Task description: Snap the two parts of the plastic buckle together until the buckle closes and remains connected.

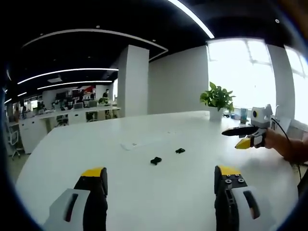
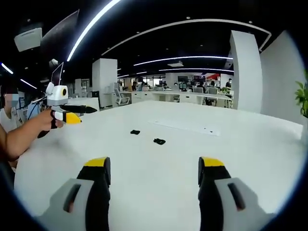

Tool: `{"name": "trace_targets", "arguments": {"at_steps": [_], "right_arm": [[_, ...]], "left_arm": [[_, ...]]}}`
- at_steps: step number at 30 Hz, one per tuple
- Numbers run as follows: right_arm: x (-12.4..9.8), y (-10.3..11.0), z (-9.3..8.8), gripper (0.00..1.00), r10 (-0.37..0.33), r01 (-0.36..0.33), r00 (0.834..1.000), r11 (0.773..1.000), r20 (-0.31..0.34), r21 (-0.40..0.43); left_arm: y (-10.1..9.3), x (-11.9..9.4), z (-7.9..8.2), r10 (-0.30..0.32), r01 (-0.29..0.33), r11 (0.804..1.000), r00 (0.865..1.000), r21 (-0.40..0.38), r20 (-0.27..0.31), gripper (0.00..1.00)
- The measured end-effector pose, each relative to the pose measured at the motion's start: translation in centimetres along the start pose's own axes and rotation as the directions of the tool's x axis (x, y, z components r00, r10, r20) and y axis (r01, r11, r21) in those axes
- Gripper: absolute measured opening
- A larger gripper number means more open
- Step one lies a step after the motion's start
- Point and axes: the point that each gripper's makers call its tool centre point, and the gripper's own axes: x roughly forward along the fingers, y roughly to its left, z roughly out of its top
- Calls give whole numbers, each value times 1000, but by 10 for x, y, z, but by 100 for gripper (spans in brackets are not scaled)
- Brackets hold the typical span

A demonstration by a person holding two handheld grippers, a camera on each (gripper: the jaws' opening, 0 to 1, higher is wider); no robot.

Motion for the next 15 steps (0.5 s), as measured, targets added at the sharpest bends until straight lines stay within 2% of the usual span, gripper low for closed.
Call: {"name": "trace_targets", "arguments": {"at_steps": [15], "right_arm": [[0,0,0,74,-3,3,1000,1000,-1,0]], "left_arm": [[-4,-3,-1,-5,5,1000,1000,-11,3,94]]}}
